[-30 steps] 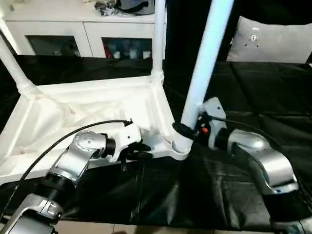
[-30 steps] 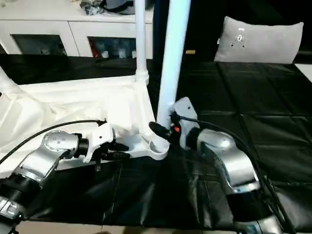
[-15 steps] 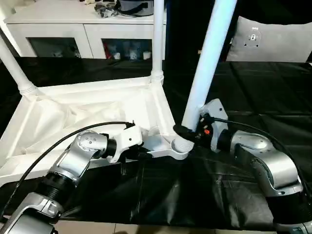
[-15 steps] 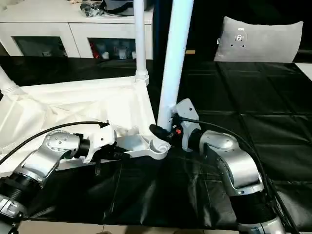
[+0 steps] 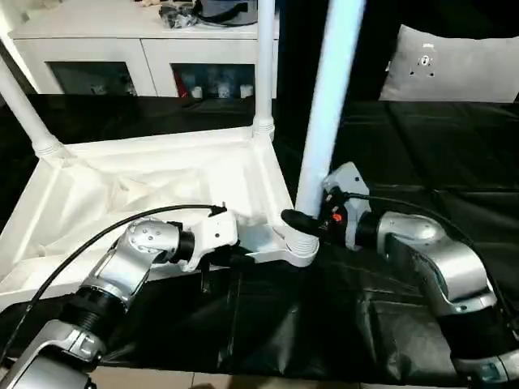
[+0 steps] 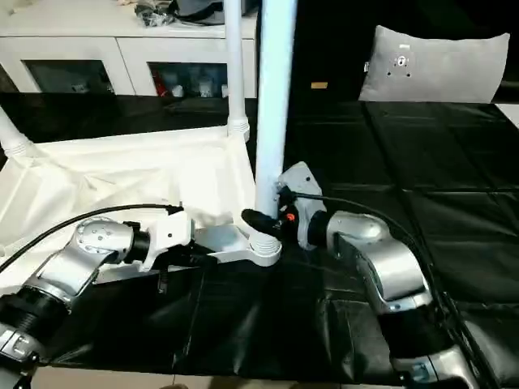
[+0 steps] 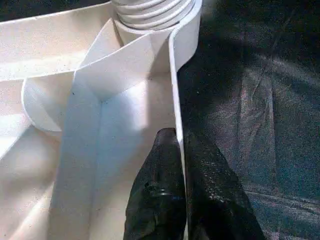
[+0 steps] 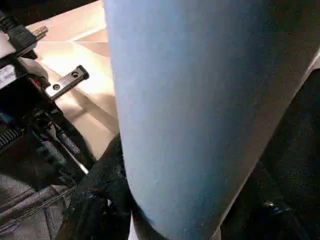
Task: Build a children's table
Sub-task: Insert table leg to table base
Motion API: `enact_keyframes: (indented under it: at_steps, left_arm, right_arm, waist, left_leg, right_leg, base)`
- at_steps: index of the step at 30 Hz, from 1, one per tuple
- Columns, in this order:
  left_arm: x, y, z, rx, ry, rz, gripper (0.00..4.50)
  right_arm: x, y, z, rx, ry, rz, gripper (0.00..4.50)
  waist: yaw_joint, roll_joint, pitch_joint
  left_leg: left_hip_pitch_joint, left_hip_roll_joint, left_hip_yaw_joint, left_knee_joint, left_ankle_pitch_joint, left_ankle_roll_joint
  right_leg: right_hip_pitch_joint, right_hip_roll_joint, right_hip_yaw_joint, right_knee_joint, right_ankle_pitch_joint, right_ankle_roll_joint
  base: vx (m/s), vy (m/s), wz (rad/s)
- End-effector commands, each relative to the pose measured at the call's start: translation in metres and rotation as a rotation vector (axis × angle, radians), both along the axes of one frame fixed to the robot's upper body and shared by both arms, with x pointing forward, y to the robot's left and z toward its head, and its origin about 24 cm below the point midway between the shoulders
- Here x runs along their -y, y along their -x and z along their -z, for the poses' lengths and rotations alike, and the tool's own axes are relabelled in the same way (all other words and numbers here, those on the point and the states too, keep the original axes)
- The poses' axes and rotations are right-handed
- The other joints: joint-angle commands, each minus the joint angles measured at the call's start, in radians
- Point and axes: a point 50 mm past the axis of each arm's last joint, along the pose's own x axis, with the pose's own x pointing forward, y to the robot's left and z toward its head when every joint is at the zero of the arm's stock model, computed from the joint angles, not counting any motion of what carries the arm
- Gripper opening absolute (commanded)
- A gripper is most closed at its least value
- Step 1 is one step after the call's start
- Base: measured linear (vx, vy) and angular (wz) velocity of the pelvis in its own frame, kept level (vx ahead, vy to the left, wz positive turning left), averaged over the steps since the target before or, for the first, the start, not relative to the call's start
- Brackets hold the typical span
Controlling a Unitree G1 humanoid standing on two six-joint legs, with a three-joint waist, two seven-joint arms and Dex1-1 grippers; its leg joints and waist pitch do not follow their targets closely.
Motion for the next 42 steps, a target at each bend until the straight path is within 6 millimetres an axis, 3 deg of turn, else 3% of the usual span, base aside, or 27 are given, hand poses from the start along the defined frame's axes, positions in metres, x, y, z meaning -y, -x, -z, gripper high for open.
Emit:
enact_keyframes:
  at_steps: [1,6,11,20,23,24,27,33,34,36,42]
  left_arm:
    - [0.002,0.004,0.005,-0.004,-0.073,0.072,0.0]
    - [0.003,0.002,0.004,0.005,-0.061,0.064,0.0]
    - [0.003,-0.004,0.003,-0.022,-0.028,-0.017,0.0]
    - [0.003,-0.008,0.004,-0.067,0.026,-0.077,0.0]
    - [0.002,-0.01,0.004,-0.067,0.02,-0.079,0.0]
    - [0.002,-0.011,0.003,-0.067,0.019,-0.08,0.0]
    - [0.001,-0.013,0.003,-0.069,0.015,-0.075,0.0]
    - [0.0,-0.012,0.004,-0.051,-0.029,-0.044,0.0]
    - [0.0,-0.012,0.005,-0.049,-0.043,-0.027,0.0]
    - [0.0,-0.011,0.005,-0.049,-0.048,-0.018,0.0]
    - [-0.001,-0.013,0.003,-0.039,-0.07,0.009,0.0]
  right_arm:
    - [0.004,-0.001,0.013,-0.063,0.027,0.019,1.87]
    - [0.008,-0.003,0.013,-0.086,-0.015,0.022,1.87]
    - [0.022,0.001,0.027,-0.118,-0.058,0.064,1.87]
    - [0.03,0.019,0.047,-0.079,-0.191,0.157,1.87]
    - [0.029,0.027,0.054,-0.054,-0.212,0.173,1.87]
    - [0.029,0.028,0.055,-0.05,-0.21,0.177,1.87]
    - [0.029,0.03,0.06,-0.022,-0.148,0.17,1.87]
    - [0.03,0.024,0.061,0.017,0.043,0.087,1.87]
    - [0.028,0.021,0.062,0.015,0.071,0.052,1.87]
    - [0.027,0.02,0.062,0.009,0.079,0.033,1.87]
    - [0.021,0.02,0.066,-0.065,0.121,-0.091,1.87]
  waist:
    - [0.005,-0.003,-0.049]
    - [0.008,-0.002,-0.05]
    - [0.016,-0.003,-0.05]
    - [0.022,0.003,-0.048]
    - [0.024,0.016,-0.046]
    - [0.022,0.013,-0.046]
    - [0.02,0.013,-0.05]
    - [0.013,0.011,-0.044]
    - [0.009,0.003,-0.043]
    - [0.006,0.005,-0.041]
    - [0.002,0.001,-0.042]
  left_leg:
    - [-0.004,0.067,-0.022,-0.083,-0.159,0.003]
    - [-0.003,0.068,-0.021,-0.082,-0.15,0.006]
    - [-0.001,0.069,-0.018,-0.08,-0.152,0.007]
    - [-0.003,0.069,-0.021,-0.087,-0.194,0.011]
    - [-0.001,0.069,-0.022,-0.089,-0.22,0.005]
    - [-0.002,0.069,-0.022,-0.09,-0.221,0.004]
    - [-0.006,0.068,-0.022,-0.09,-0.193,0.016]
    - [-0.002,0.068,-0.023,-0.095,-0.233,0.013]
    - [-0.002,0.068,-0.022,-0.095,-0.245,0.013]
    - [-0.002,0.07,-0.024,-0.097,-0.263,0.012]
    - [-0.001,0.074,-0.027,-0.1,-0.286,0.007]
  right_leg:
    - [0.043,-0.079,0.052,-0.079,-0.165,-0.241]
    - [0.043,-0.079,0.052,-0.078,-0.15,-0.248]
    - [0.041,-0.081,0.052,-0.081,-0.153,-0.255]
    - [0.04,-0.082,0.051,-0.089,-0.216,-0.23]
    - [0.036,-0.085,0.052,-0.096,-0.278,-0.214]
    - [0.036,-0.083,0.051,-0.099,-0.277,-0.208]
    - [0.04,-0.08,0.049,-0.094,-0.224,-0.212]
    - [0.034,-0.08,0.048,-0.105,-0.349,-0.181]
    - [0.033,-0.081,0.051,-0.108,-0.377,-0.173]
    - [0.03,-0.083,0.052,-0.111,-0.407,-0.168]
    - [0.029,-0.084,0.052,-0.109,-0.379,-0.182]
  base:
    - [0.0,0.0,0.0]
    - [0.0,0.0,0.0]
    - [0.0,0.0,0.0]
    - [0.0,0.0,0.0]
    - [0.0,0.0,0.0]
    - [0.0,0.0,0.0]
    - [0.0,0.0,0.0]
    - [0.0,0.0,0.0]
    - [0.0,0.0,0.0]
    - [0.0,0.0,0.0]
    - [0.0,0.0,0.0]
